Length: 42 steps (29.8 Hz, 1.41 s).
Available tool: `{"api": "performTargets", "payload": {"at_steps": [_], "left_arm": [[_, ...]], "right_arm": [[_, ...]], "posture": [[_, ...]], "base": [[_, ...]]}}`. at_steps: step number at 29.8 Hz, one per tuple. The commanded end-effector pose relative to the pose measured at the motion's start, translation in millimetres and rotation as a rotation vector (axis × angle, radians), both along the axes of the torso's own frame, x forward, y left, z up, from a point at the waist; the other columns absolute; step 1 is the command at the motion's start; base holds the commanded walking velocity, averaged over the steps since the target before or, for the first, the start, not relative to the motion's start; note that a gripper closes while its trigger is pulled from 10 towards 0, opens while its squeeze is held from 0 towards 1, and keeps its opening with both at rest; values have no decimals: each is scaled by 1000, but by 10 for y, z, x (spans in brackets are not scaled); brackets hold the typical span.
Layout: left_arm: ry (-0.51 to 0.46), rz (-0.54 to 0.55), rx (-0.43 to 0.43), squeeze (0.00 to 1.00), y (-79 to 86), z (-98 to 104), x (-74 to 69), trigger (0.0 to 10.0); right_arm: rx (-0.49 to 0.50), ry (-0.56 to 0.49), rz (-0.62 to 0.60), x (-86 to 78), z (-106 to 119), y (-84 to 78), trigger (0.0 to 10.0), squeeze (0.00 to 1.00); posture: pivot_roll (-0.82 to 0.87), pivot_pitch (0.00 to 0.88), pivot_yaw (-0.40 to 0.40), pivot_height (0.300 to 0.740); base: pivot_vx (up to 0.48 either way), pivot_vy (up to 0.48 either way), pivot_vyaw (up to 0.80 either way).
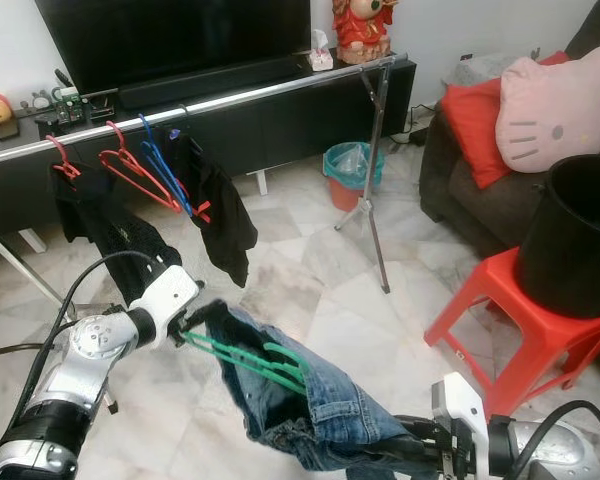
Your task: Hang hanger
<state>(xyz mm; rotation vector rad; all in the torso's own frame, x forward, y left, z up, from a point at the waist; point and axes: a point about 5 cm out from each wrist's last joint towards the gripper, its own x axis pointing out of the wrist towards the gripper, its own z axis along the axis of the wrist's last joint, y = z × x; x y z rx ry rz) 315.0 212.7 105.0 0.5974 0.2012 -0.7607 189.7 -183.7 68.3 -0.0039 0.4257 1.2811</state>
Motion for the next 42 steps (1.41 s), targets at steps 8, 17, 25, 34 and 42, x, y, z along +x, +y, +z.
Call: {"api": "performTargets", "payload": {"at_steps": [8,17,25,34,42], "left_arm": [[14,-149,1,0,-187,54,-55,10000],[-277,116,231,0,-22,192,205,10000],[-275,402,271,0,347,217,295,10000],[-260,463,423,0,771,206,206,10000],[-202,411,178,0,621,128,157,10000]], "right_arm": [[44,-44,58,15,61,164,10000,0],[28,-42,53,19,27,174,10000,4],[10,-51,21,37,4,138,10000,27],[-55,-89,-27,116,-1,29,10000,24],[-254,-259,-352,503,-100,-250,10000,0]], "posture": [[67,15,93,740],[68,16,98,740],[65,16,100,740],[69,14,96,740],[68,4,94,740]], "base": [[0,0,0],[0,0,0],[0,0,0],[0,0,0],[0,0,0]]}}
